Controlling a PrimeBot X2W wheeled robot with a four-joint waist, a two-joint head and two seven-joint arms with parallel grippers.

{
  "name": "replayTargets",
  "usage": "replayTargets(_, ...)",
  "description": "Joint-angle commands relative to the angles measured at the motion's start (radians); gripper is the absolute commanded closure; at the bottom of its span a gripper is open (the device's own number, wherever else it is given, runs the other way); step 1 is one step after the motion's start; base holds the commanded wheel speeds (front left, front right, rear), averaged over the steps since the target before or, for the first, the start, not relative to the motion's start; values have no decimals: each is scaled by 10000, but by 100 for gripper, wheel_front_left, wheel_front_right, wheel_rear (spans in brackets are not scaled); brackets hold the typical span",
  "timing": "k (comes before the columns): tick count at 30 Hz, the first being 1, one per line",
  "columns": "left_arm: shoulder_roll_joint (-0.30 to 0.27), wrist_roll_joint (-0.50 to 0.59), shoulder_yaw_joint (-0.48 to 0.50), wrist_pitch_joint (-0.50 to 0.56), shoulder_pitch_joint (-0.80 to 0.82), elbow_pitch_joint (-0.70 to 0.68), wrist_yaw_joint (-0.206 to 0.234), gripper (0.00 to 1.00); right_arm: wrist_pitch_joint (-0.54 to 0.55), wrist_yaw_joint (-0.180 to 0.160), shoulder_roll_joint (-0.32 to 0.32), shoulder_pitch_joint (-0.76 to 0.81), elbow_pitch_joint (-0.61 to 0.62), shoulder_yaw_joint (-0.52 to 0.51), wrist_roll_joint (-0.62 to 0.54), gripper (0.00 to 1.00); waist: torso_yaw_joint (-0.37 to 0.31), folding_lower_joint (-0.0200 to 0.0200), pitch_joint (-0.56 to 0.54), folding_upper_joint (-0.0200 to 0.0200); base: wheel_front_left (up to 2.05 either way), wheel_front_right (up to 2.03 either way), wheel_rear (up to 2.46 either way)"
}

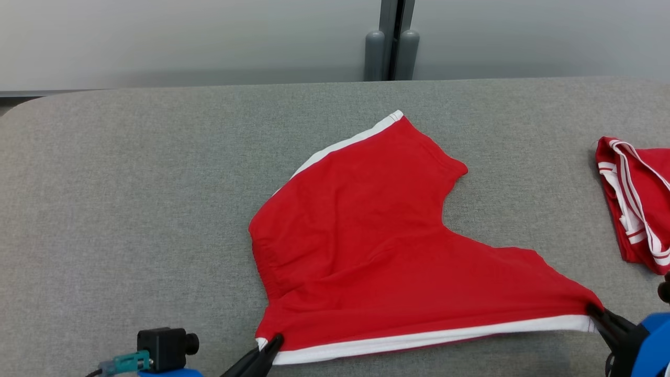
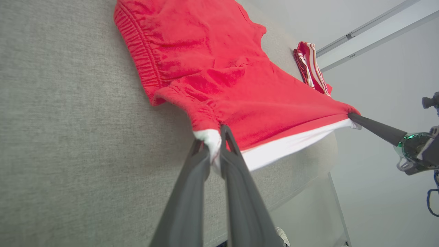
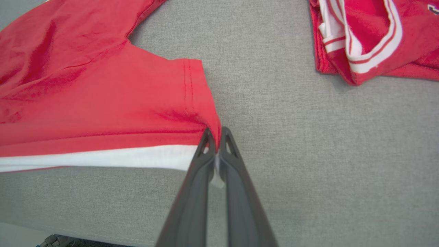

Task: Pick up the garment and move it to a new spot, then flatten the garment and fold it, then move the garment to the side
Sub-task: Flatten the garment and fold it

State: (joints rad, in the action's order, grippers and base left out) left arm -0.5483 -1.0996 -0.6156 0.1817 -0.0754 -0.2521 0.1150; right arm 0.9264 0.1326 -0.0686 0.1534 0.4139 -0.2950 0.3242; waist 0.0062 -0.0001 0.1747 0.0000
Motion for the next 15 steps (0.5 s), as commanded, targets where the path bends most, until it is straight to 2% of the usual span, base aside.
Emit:
replayTargets(1, -239, 28, 209, 35, 164, 36, 131, 100, 126, -34, -86, -311, 65, -125, -236, 100, -9, 1, 33, 0, 0, 0, 0)
replayTargets(8, 145, 114, 261, 417, 1635, 488, -123, 100, 885, -26, -950, -2626, -712, 984, -278, 100, 28, 1, 467, 0, 0, 0, 0)
replayTargets(15, 862, -98, 451, 1050, 3643, 1375, 60, 100, 1538, -20, -1930, -5707, -2671, 2110, 85, 100, 429, 1, 1144, 0, 0, 0, 0)
